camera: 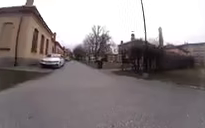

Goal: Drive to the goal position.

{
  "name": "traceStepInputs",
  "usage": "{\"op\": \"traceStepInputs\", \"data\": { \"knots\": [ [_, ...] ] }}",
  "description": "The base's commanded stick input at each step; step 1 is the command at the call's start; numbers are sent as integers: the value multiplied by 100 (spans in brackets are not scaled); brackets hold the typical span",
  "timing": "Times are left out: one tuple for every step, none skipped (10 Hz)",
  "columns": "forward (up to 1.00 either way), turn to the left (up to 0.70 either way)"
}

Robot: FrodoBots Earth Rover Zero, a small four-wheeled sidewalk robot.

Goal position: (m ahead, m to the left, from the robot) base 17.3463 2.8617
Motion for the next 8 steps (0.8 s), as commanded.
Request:
{"op": "traceStepInputs", "data": {
  "knots": [
    [100, 0],
    [100, 0],
    [100, 0],
    [100, 0],
    [100, 0],
    [100, 0],
    [100, 0],
    [100, 0]
  ]
}}
